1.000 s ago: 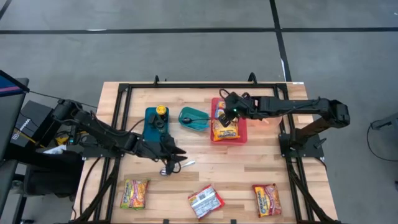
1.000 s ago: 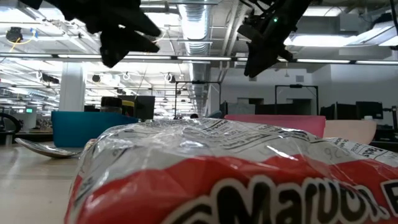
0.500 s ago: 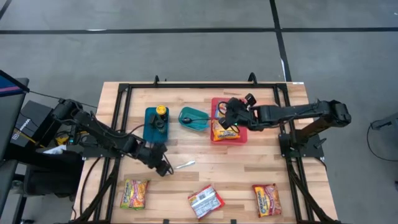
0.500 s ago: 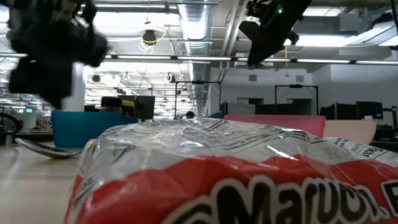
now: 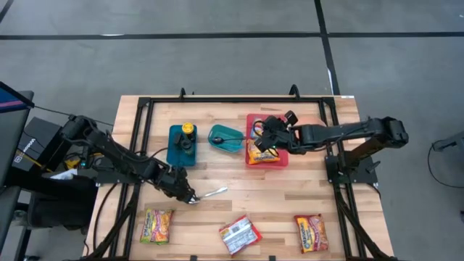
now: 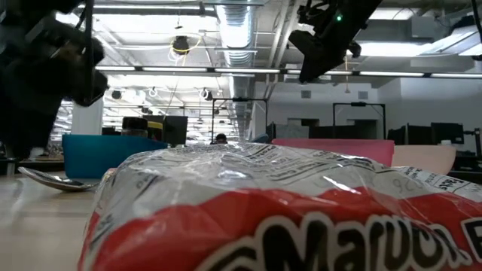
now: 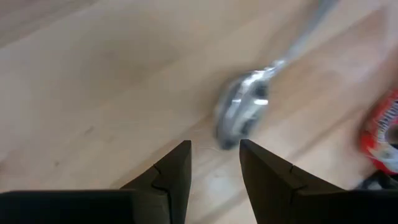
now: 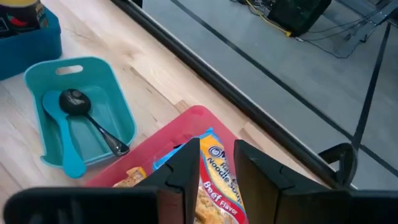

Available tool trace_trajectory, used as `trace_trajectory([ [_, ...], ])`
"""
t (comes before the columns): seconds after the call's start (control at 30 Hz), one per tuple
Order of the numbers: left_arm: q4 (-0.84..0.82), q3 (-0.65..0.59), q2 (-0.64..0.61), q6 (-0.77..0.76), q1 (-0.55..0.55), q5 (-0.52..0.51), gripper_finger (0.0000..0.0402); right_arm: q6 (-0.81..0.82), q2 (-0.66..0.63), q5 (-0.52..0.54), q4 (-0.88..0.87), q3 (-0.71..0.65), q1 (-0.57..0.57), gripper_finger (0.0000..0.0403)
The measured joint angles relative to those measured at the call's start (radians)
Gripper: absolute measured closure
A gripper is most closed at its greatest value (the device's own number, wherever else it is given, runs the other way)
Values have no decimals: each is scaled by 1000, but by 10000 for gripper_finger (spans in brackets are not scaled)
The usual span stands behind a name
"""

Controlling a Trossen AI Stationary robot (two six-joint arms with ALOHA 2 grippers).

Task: Pick & Place Food Item
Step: Put the silver spoon into the green bin

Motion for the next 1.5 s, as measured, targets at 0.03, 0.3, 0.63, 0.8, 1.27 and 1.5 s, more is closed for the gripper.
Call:
trace_trajectory([
  [0.03,21,-20,0,-16,-6,6,270,0,0,-7,12,-9,0,310],
  [0.3,282,-133,-6,-56,-13,4,270,0,0,-36,52,-42,0,310],
  [0.63,466,-238,-6,-126,-13,-1,270,0,0,-51,54,-42,0,310],
  [0.8,512,-242,-6,-131,-13,4,270,0,0,-51,53,-42,0,310],
  [1.27,533,-242,-4,-157,-24,-6,270,0,0,-52,51,-42,0,310],
  [1.5,534,-241,-4,-166,-39,-34,270,0,0,-52,54,-42,0,310],
])
